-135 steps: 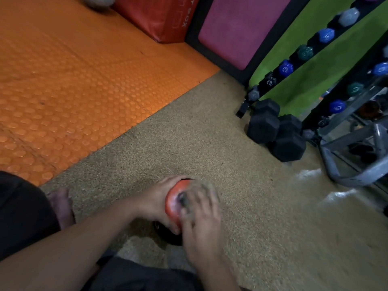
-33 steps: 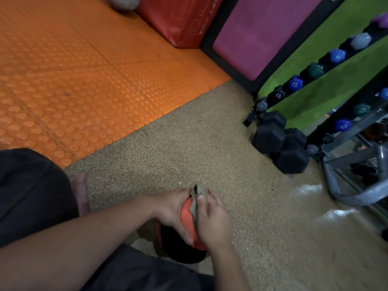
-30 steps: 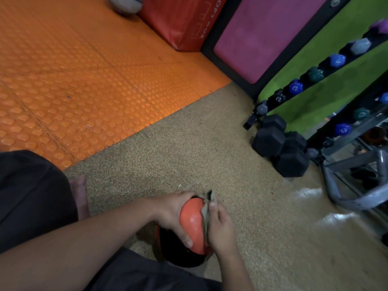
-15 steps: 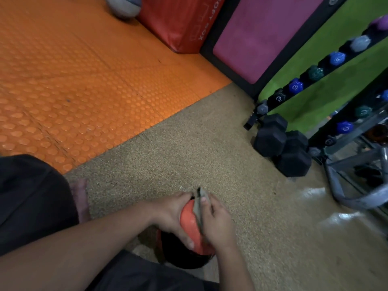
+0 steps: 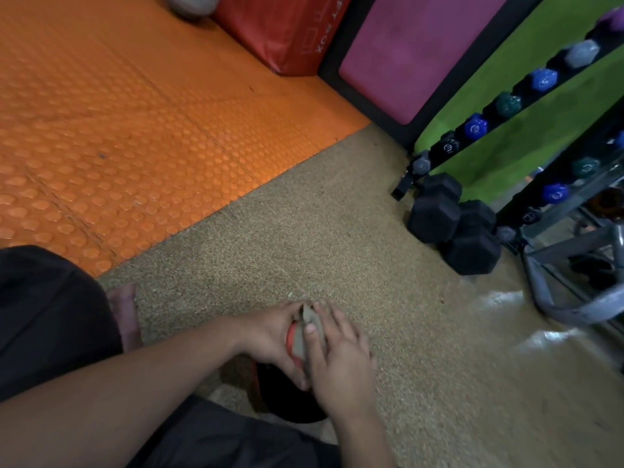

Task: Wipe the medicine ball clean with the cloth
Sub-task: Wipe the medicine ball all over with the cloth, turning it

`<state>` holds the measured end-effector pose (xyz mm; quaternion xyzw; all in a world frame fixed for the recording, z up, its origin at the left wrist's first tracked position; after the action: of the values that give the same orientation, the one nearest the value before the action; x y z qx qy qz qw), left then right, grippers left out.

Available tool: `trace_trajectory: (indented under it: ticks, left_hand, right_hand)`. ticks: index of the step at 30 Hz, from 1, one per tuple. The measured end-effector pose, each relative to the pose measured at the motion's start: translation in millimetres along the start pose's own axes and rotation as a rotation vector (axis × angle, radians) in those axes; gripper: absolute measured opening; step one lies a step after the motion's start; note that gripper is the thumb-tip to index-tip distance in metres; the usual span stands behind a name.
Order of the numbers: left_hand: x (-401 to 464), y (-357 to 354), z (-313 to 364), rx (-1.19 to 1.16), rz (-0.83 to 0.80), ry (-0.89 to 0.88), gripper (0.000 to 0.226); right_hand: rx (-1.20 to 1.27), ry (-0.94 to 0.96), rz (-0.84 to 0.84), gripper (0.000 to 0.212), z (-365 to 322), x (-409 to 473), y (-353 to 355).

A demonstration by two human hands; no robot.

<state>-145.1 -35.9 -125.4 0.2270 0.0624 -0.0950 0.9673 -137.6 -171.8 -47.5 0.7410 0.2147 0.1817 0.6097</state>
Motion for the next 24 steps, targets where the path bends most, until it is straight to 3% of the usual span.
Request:
trace_trajectory:
  ticks: [3, 5, 8, 11, 13, 15, 17, 20, 24]
  left_hand:
    - [-2, 4, 2, 0.088, -0.021, 0.002, 0.138]
    - [0, 6, 5, 0.119, -0.059, 0.0, 0.132]
    - [4, 3, 11, 0.165, -0.088, -0.032, 0.133]
    - [8, -1, 11, 0.139, -0.087, -0.049, 0.14]
    - [4, -3, 11, 0.117, -0.088, -0.057, 0.131]
    - [0, -1, 15, 0.107, -0.06, -0.068, 0.108]
    - [-3, 1, 15, 0.043, -0.002, -0.059, 0.104]
    - [-4, 1, 10, 0.071, -0.021, 0.007, 0.13]
    - [1, -3, 21, 0.19, -0.072, -0.024, 0.132]
  right_hand:
    - [0.325, -0.137, 0.007, 0.071, 33, 17, 0]
    - [0.479, -0.25, 0.012, 0.069, 46, 2, -4]
    - [0.393, -0.268, 0.098, 0.074, 36, -38, -3]
    - [0.155, -0.139, 0.085, 0.074, 0, -51, -5]
    - [0.032, -0.063, 0.009, 0.071, -16, -36, -6]
    - [-0.021, 0.031, -0.007, 0.066, -14, -10, -2]
    - [0.113, 0.068, 0.002, 0.055, -2, 14, 3]
    - [0.399, -0.058, -0.006, 0.039, 28, 19, 3]
    - [0.339, -0.306, 0.04, 0.061, 45, -31, 3]
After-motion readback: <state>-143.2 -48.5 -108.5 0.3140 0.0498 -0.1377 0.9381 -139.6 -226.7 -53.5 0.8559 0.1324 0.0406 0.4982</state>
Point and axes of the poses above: each hand's wrist, its own x-axis towards the middle knuckle, its own y-axis out of the back of the hand, z = x × y, the point moved 7 cm from there along x, towards the middle knuckle, and after that the axes turned 4 degrees about y, right-handed, at the moved point
